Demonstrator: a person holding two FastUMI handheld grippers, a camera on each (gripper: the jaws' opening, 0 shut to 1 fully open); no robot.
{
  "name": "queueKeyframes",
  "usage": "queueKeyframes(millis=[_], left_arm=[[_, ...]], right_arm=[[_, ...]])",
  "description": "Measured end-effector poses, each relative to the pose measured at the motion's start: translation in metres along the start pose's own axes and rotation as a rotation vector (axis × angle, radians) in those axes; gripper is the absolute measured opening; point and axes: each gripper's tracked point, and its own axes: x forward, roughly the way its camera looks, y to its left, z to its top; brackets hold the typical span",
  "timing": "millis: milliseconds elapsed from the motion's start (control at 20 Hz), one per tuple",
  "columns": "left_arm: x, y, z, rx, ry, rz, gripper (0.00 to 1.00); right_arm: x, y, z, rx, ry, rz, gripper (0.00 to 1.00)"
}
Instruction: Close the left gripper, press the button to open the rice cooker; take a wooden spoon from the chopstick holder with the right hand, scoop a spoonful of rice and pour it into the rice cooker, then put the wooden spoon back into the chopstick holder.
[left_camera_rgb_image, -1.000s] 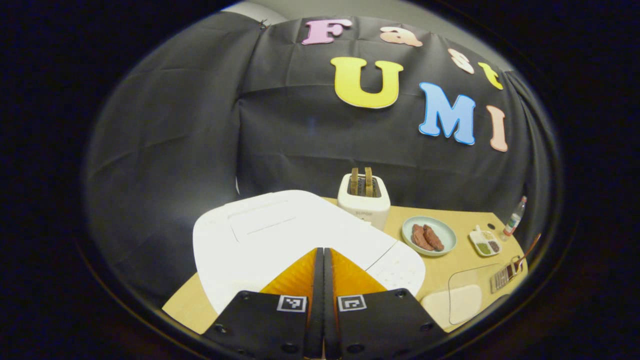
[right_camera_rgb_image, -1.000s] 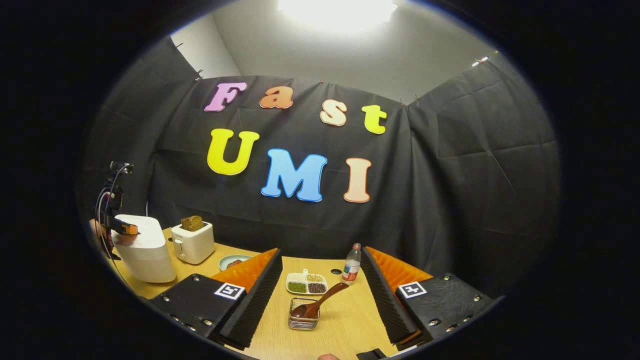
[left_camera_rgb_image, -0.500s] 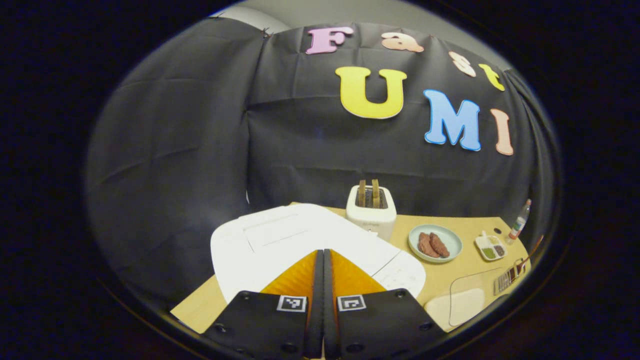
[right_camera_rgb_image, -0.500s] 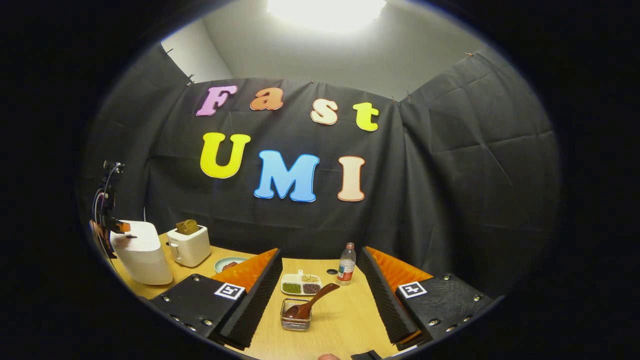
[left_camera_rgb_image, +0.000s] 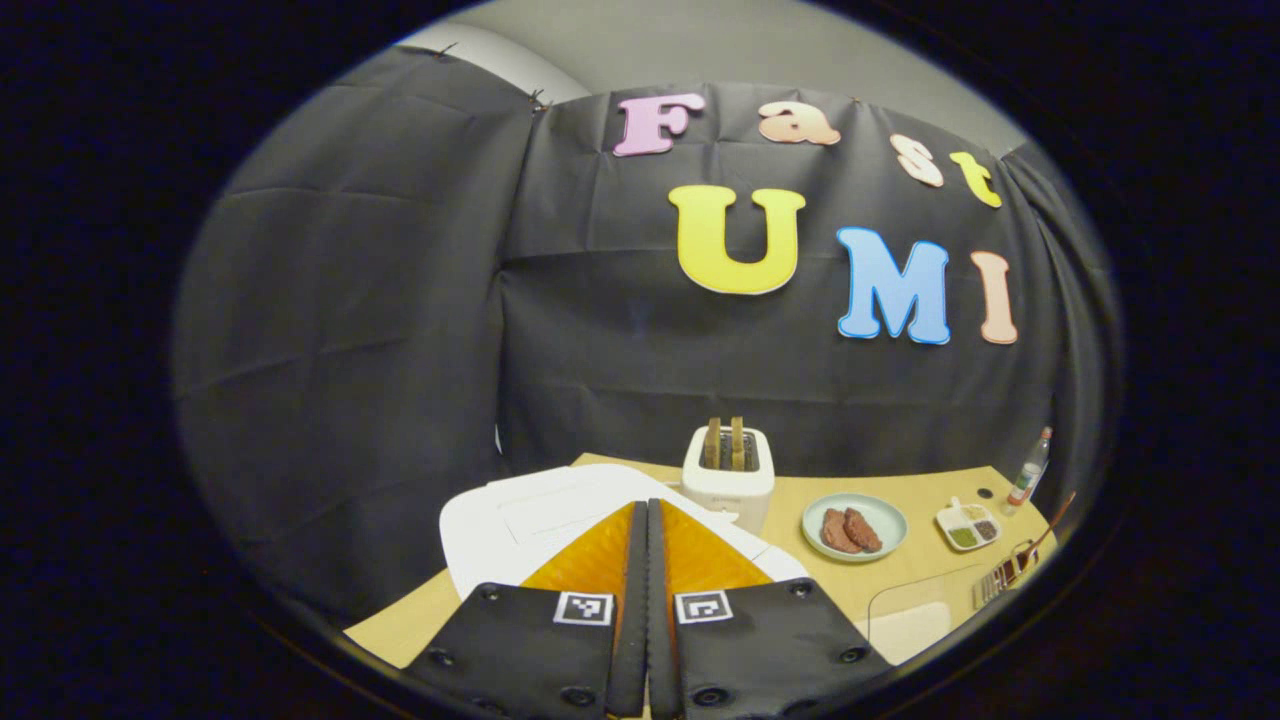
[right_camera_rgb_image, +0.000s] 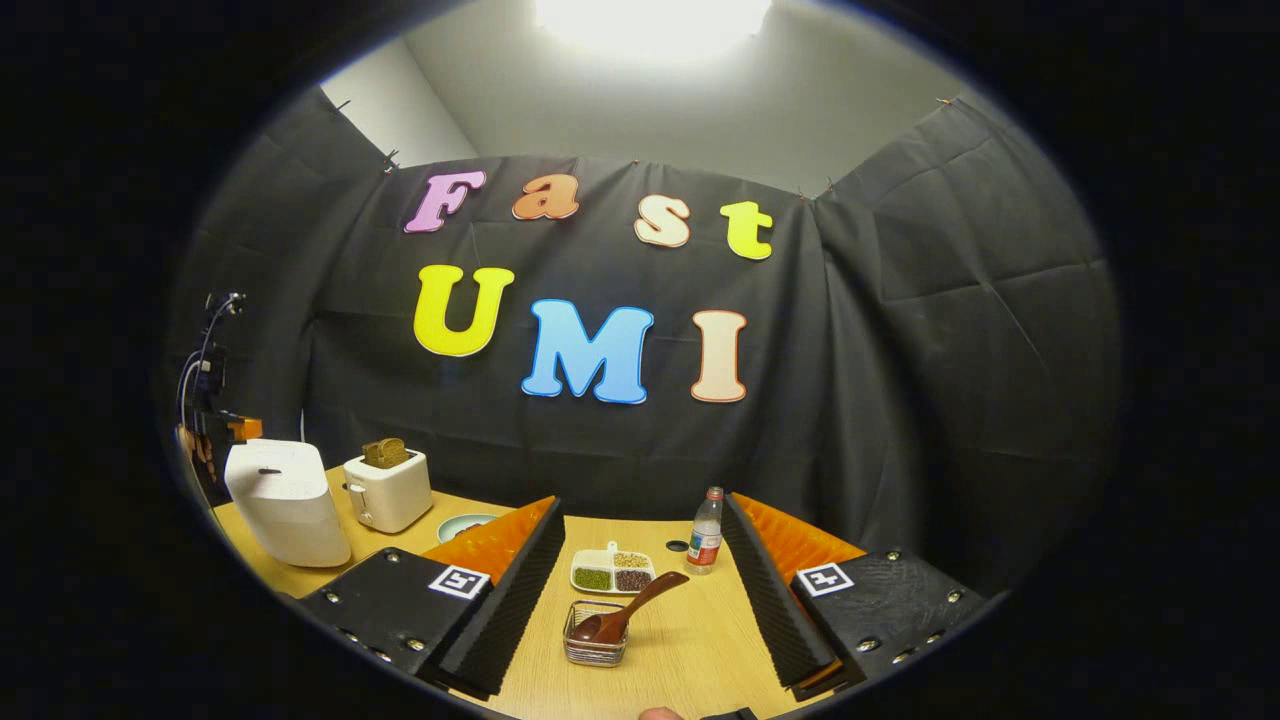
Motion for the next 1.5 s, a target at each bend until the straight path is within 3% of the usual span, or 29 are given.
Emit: queueKeyframes(millis=[350, 550, 800, 950, 1100, 1400, 1500], left_arm=[[0.017, -0.003, -0.033, 0.008, 0.085, -0.014, 0.07], [0.02, -0.002, -0.059, -0.032, 0.16, -0.021, 0.07], [0.019, -0.001, -0.061, -0.123, 0.173, -0.034, 0.09], [0.006, 0.003, -0.029, -0.076, 0.072, -0.001, 0.09], [-0.019, 0.002, 0.033, 0.007, -0.091, 0.03, 0.08], [-0.088, -0.03, 0.092, -0.004, -0.249, -0.033, 0.1], [-0.11, -0.042, 0.094, 0.02, -0.282, -0.054, 0.69]], right_arm=[[-0.008, -0.005, 0.002, -0.02, 0.005, -0.031, 0.96], [-0.01, 0.0, 0.003, -0.035, 0.0, -0.028, 0.96], [-0.007, 0.012, 0.005, -0.028, -0.005, -0.008, 0.96], [-0.004, 0.015, 0.004, -0.016, -0.012, 0.007, 0.96], [0.006, 0.015, -0.004, 0.006, 0.006, 0.019, 0.96], [0.033, 0.011, -0.012, 0.065, 0.026, 0.042, 0.96], [0.045, 0.007, -0.018, 0.091, 0.043, 0.045, 0.96]])
